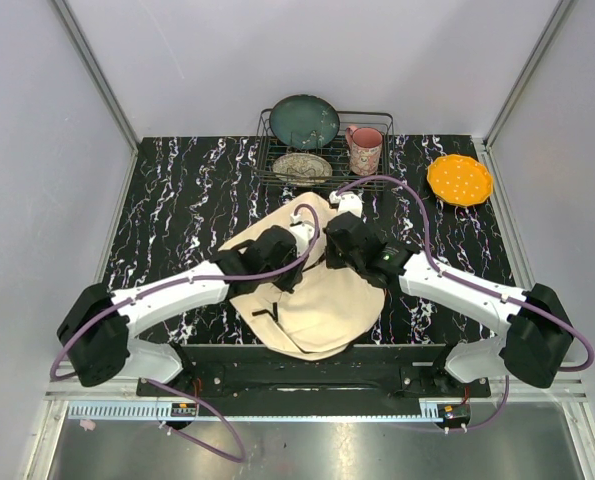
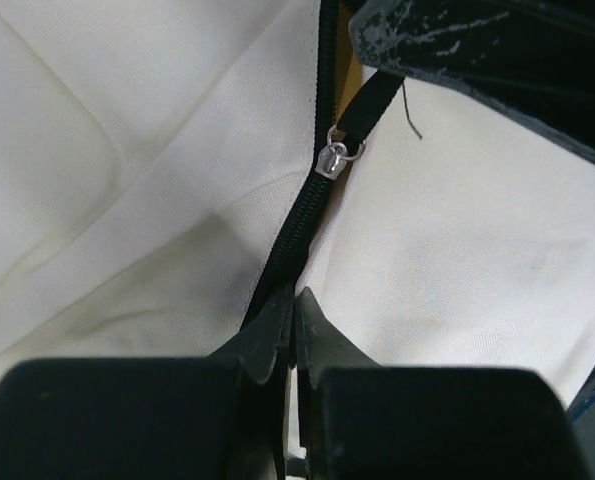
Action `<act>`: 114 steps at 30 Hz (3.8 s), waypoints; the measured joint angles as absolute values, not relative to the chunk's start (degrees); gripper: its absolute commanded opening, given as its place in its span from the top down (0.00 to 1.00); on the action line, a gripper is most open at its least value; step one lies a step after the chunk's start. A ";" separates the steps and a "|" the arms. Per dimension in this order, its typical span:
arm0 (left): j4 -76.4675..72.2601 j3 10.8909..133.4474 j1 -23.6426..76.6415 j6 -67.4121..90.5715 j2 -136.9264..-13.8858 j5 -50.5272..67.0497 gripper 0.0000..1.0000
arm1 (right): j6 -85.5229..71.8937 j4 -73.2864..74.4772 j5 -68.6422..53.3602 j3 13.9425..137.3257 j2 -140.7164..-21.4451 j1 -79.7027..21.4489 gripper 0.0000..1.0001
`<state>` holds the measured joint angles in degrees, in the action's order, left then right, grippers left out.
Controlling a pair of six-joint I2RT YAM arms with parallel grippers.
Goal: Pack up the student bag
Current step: Zip the student bag at the center of the board.
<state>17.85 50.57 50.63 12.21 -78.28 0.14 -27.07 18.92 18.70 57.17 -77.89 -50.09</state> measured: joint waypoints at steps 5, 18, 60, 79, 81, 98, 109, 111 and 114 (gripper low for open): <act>19.84 49.10 50.65 14.09 -73.28 -2.35 1.00 | -27.07 17.93 18.94 57.25 -79.00 -49.50 1.00; 18.74 40.56 50.68 25.02 -66.06 -6.57 1.00 | -28.69 17.08 16.53 57.47 -80.77 -46.02 1.00; 14.68 52.66 55.02 9.04 -79.75 2.33 0.30 | -33.74 14.79 9.65 49.06 -73.12 -39.83 1.00; 13.13 47.11 55.59 12.08 -74.74 -8.71 1.00 | -36.21 12.93 8.51 47.40 -74.22 -40.16 1.00; 13.63 45.25 55.68 13.37 -71.37 -9.78 1.00 | -37.54 11.40 7.60 46.92 -74.89 -40.62 1.00; 25.96 40.66 55.59 24.84 -63.57 -18.74 1.00 | -39.86 14.39 16.88 43.79 -75.88 -37.34 0.93; 25.06 40.66 55.40 21.65 -63.33 -15.55 1.00 | -44.73 9.39 -2.96 44.25 -71.50 -37.71 0.45; 24.82 40.66 55.40 21.32 -63.72 -15.29 1.00 | -46.76 7.38 -5.78 45.52 -74.11 -38.35 0.45; 24.73 40.66 55.42 20.97 -63.86 -15.22 1.00 | -49.12 5.08 -8.51 46.85 -78.24 -39.79 0.46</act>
<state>24.73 40.66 55.42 20.97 -63.86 -15.22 -49.12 5.08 -8.51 46.85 -78.24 -39.79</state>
